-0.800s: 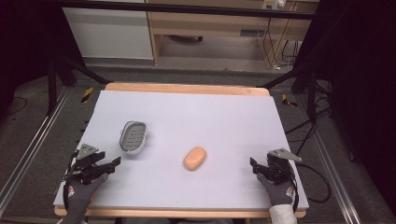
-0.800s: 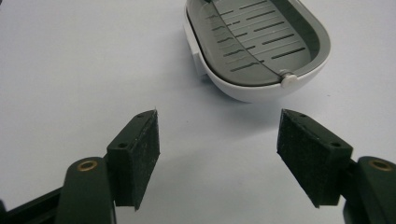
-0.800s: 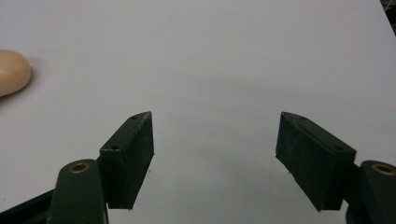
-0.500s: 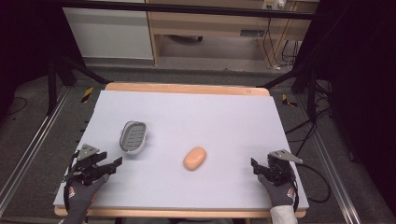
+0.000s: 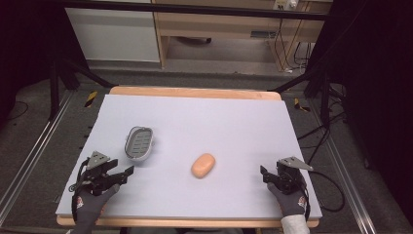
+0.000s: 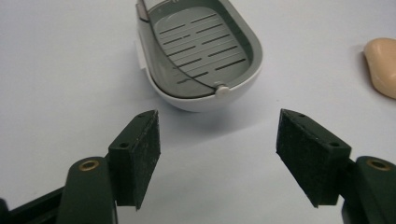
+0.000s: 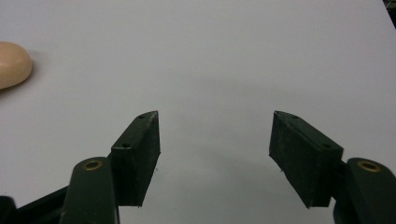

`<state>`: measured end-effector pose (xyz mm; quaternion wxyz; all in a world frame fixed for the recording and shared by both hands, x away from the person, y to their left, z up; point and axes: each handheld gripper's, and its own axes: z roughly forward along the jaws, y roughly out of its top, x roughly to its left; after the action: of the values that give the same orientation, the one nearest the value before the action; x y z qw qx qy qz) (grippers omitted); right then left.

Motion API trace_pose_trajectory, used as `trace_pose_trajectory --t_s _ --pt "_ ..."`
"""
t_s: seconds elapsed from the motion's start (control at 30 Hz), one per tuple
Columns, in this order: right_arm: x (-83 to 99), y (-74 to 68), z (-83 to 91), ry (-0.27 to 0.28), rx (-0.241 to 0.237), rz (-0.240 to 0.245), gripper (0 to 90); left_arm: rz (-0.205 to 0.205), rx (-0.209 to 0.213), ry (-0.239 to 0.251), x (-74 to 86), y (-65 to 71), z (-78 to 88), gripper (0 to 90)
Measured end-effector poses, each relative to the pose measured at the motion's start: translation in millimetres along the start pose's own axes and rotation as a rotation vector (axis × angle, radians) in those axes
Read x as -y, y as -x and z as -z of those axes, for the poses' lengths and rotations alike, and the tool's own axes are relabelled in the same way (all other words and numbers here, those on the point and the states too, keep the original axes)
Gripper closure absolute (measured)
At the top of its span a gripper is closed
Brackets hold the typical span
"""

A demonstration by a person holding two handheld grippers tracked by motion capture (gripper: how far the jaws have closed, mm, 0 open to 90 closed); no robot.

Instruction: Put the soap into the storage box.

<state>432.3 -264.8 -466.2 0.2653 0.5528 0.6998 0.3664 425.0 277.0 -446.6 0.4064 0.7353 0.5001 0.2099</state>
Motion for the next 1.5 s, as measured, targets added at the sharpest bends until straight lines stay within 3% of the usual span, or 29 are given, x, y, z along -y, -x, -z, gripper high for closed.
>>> trace_pose_trajectory --t_s 0.57,0.87,1.13,1.5 --pt "-1.3 -4.9 -0.9 0.001 -0.027 0.015 33.6 -0.037 0.036 0.002 -5.3 22.0 -1.7 30.3" --pt "-1.6 -4.8 -0.2 0.005 -0.030 0.005 34.1 -0.036 0.050 0.028 -12.3 30.7 -2.3 30.4" --pt "-3.9 -4.4 0.8 0.007 -0.042 0.011 37.4 -0.061 0.060 0.049 -23.0 37.4 0.5 30.6" --pt "-4.6 -5.2 1.7 0.010 -0.039 0.015 41.7 -0.055 0.075 0.082 -37.1 43.4 1.9 30.4"
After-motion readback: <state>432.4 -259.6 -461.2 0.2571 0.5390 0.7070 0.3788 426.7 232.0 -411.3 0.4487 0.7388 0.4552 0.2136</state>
